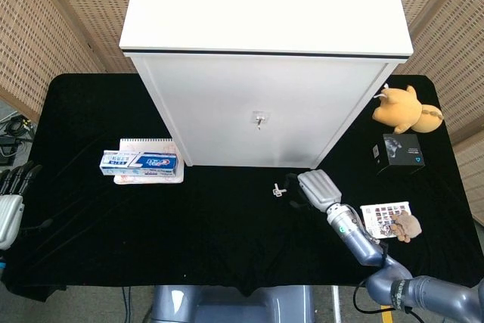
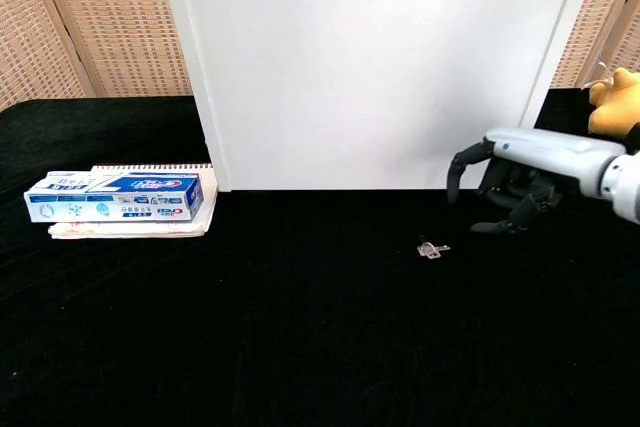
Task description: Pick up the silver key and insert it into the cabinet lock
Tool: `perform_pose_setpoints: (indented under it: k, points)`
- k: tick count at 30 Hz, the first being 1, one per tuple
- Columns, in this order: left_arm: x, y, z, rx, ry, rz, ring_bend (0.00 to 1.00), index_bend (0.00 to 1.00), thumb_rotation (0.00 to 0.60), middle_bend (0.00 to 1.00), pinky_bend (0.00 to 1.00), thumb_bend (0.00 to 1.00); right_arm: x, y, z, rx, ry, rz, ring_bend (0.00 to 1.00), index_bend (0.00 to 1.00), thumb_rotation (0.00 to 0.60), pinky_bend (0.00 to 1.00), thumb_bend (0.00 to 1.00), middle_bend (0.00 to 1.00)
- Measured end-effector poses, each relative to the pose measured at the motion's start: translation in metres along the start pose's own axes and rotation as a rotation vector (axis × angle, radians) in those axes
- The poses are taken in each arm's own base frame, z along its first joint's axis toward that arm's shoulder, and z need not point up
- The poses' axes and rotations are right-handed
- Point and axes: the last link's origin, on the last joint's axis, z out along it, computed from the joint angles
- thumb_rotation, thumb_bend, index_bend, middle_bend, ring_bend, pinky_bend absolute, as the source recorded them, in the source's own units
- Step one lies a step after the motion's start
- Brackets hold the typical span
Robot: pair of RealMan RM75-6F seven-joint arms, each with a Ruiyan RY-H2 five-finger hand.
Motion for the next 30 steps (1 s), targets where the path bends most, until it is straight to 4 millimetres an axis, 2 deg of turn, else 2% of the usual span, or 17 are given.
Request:
perform_pose_setpoints:
  k: [10, 15, 30]
  points:
    - [-0.002, 0.000, 0.002, 0.002, -0.009, 0.000, 0.00, 0.00, 0.600, 0.00, 0.00, 0.00, -0.019, -0.006, 0.023, -0.073, -0.040, -0.103, 0.92, 0.47, 0.600, 1.00, 0.50, 0.93]
    - [-0.003, -0.001, 0.003, 0.004, -0.015, 0.001, 0.00, 0.00, 0.600, 0.00, 0.00, 0.00, -0.029, -0.011, 0.033, -0.113, -0.056, -0.143, 0.92, 0.48, 0.600, 1.00, 0.57, 0.93]
    - [-0.007, -0.002, 0.007, 0.011, -0.034, 0.005, 0.00, 0.00, 0.600, 0.00, 0.00, 0.00, -0.048, -0.023, 0.051, -0.162, -0.101, -0.122, 0.92, 0.48, 0.600, 1.00, 0.57, 0.93]
